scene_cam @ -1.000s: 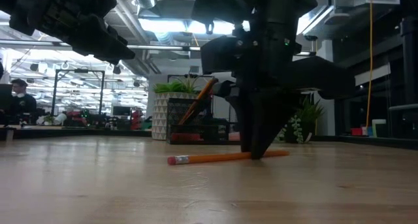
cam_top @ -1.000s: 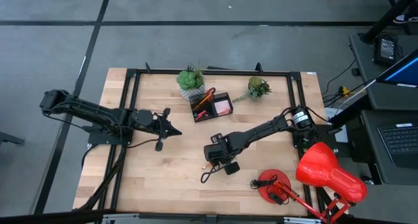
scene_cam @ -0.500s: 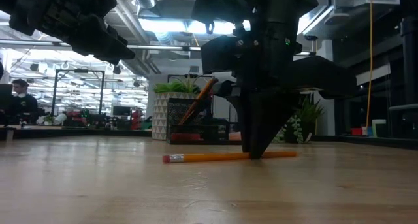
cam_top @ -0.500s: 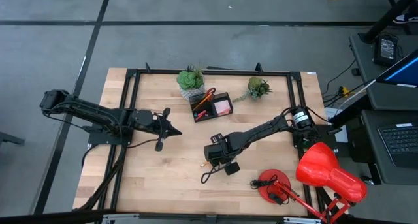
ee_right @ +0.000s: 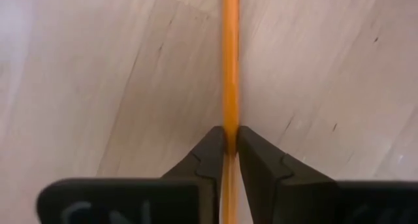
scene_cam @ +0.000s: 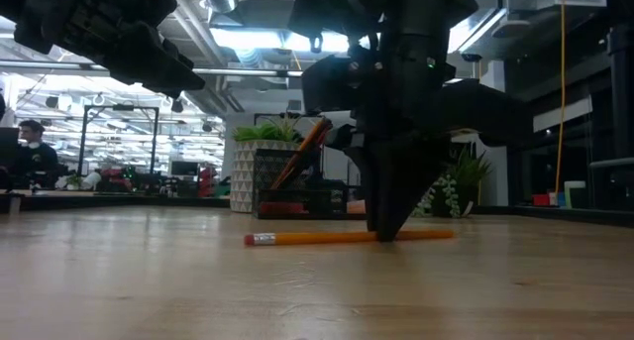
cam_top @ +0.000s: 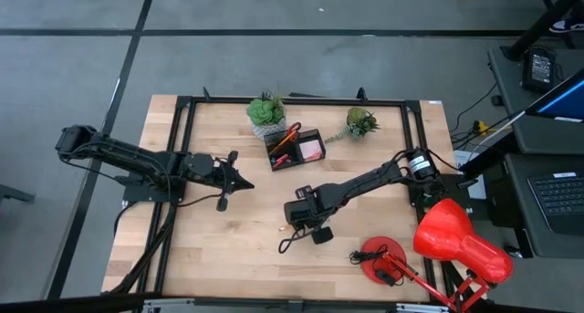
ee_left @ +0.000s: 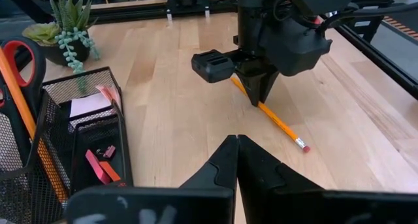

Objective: Pick and place office supplies into organizer
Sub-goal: Put the orange pencil into the black desk organizer

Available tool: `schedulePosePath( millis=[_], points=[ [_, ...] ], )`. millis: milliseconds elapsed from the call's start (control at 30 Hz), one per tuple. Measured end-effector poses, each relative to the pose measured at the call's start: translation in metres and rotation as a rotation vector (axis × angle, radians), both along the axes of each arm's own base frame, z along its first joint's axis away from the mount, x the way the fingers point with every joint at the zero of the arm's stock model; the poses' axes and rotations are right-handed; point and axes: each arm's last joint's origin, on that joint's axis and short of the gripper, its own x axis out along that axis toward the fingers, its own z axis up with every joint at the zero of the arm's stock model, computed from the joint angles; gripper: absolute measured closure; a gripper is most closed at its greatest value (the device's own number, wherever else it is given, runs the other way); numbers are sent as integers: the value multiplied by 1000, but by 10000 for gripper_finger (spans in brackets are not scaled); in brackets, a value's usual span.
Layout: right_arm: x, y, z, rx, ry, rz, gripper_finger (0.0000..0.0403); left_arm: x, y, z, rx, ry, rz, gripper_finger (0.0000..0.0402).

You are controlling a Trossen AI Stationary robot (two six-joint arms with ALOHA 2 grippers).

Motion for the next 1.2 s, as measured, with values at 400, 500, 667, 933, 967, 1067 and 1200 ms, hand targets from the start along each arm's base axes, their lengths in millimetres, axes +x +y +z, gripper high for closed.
schedulePosePath(
  millis=[400, 500, 667, 933, 967, 1067, 1200],
  points=[
    [1, -1, 38, 38, -112, -11, 353, 0, 0, 0, 15, -2, -5, 399],
    [1, 0, 43, 50, -122, -15, 353, 0, 0, 0, 16, -6, -6, 400],
    [0, 0, 41, 58, -108, -34, 353, 0, 0, 1, 16, -9, -6, 399],
    [-2, 6, 36, 62, -108, -30, 349, 0, 0, 1, 15, -9, -6, 398],
    [-3, 7, 34, 64, -111, -26, 345, 0, 0, 1, 15, -8, -6, 399],
    [-4, 9, 30, 71, -121, -30, 329, 0, 0, 1, 16, -9, -6, 400],
    [-3, 8, 27, 79, -134, -54, 304, 0, 0, 1, 16, -9, -6, 399]
  ],
)
